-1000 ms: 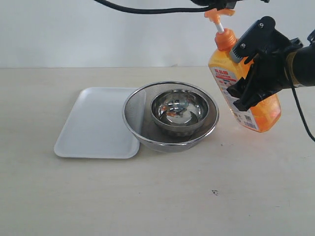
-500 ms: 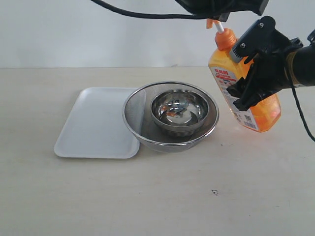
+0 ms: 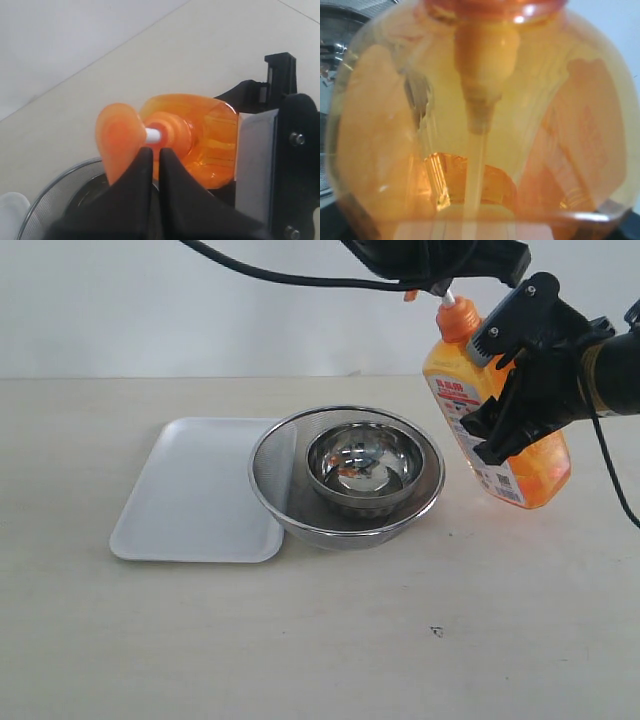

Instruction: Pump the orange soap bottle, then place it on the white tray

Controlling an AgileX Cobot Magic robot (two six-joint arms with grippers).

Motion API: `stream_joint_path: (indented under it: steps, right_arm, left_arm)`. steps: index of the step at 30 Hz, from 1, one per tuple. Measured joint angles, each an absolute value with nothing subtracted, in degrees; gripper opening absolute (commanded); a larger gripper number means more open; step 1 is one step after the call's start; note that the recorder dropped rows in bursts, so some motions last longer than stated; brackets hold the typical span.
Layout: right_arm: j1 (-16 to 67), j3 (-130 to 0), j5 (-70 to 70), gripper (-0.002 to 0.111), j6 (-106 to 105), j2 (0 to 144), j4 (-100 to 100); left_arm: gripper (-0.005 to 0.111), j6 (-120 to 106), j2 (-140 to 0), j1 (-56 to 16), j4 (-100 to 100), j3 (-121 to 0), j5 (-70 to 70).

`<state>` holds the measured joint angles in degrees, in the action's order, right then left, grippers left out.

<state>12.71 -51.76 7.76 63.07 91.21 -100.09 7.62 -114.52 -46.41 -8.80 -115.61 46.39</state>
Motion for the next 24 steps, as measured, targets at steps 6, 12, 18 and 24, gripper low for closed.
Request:
stream_joint_path:
  steps: [6, 12, 18, 24]
  right_arm:
    - [12.7, -51.8, 7.8, 0.0, 63.2, 91.2, -100.1]
    - [12.7, -51.8, 7.9, 0.0, 63.2, 91.2, -100.0]
    - [12.7, -51.8, 7.9, 0.0, 63.2, 91.2, -100.0]
    - [12.7, -51.8, 7.7, 0.0, 63.3, 91.2, -100.0]
  left_arm:
    - [0.005, 7.9, -114.3, -46.5, -10.3, -115.5, 47.6]
    - [0.005, 8.8, -114.3, -46.6, -12.1, -115.5, 47.9]
    - [0.005, 9.2, -114.3, -46.6, -12.6, -115.5, 48.3]
    - [0.005, 11.3, -114.2, -46.6, -16.9, -115.5, 49.2]
